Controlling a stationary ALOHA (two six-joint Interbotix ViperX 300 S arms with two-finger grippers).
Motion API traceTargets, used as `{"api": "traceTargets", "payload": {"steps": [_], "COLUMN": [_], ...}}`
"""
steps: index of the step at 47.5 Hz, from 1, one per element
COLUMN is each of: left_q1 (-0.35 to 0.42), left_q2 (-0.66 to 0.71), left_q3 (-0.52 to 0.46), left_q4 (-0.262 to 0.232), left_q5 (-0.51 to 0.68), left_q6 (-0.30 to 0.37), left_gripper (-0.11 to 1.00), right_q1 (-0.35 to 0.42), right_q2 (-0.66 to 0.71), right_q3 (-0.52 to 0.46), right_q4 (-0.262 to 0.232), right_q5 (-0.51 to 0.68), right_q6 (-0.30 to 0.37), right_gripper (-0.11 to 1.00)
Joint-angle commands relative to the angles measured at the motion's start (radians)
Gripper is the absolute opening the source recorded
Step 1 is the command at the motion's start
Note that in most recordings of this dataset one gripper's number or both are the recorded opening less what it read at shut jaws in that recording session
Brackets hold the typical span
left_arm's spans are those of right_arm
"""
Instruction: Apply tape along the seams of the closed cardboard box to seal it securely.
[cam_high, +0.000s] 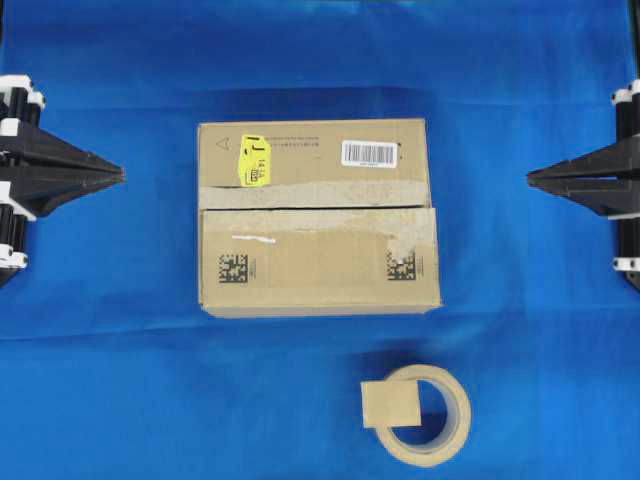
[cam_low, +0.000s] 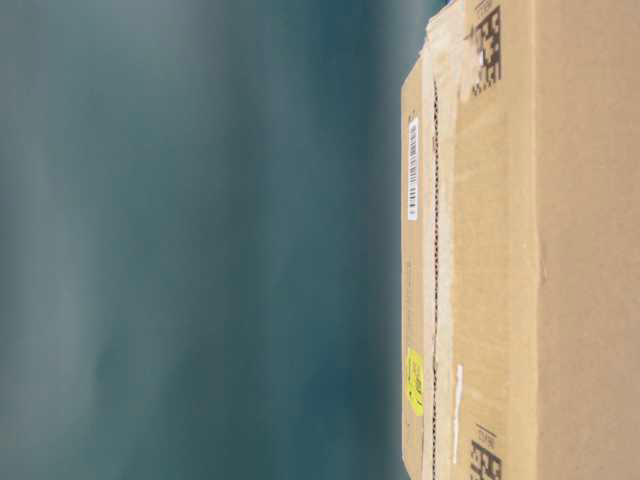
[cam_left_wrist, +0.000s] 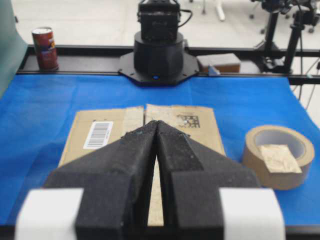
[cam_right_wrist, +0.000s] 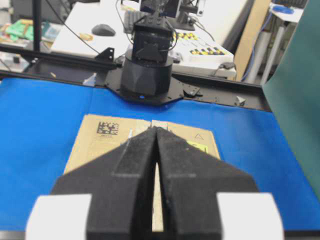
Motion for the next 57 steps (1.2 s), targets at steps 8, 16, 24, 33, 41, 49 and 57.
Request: {"api": "traceTargets", "payload": {"steps": [8, 16, 24, 33, 41, 49, 57], "left_q1": [-0.114, -0.207, -0.278, -0.334, -0.353, -0.350, -0.348], "left_q2": [0.091, 0.250, 0.434, 0.611, 0.756, 0.876, 0.989], "left_q3": [-0.038, -0.095, -0.158, -0.279, -0.393, -0.476, -0.537], "left_q4": [-0.005, -0.006, -0.006, -0.018, -0.020, -0.020, -0.018], "left_q5": [-0.017, -0.110, -0.137, -0.124, -0.041, 0.015, 0.017], "left_q6": [0.209, 0.403, 0.735, 1.002, 1.048, 1.069, 1.109], "left_gripper": [0.00, 0.00, 0.00, 0.01, 0.01, 0.32, 0.58], "right_q1": [0.005, 0.005, 0.005, 0.005, 0.005, 0.005, 0.005], "right_q2": [0.017, 0.040, 0.049, 0.051, 0.049, 0.041, 0.041], "right_q3": [-0.041, -0.043, -0.051, -0.063, -0.069, -0.080, -0.078], "right_q4": [0.000, 0.000, 0.000, 0.000, -0.002, -0.002, -0.005], "right_q5": [-0.014, -0.043, -0.063, -0.072, -0.063, -0.031, -0.026], "right_q6": [0.009, 0.014, 0.012, 0.008, 0.006, 0.006, -0.003], "right_gripper": [0.00, 0.00, 0.00, 0.00, 0.00, 0.00, 0.00]}}
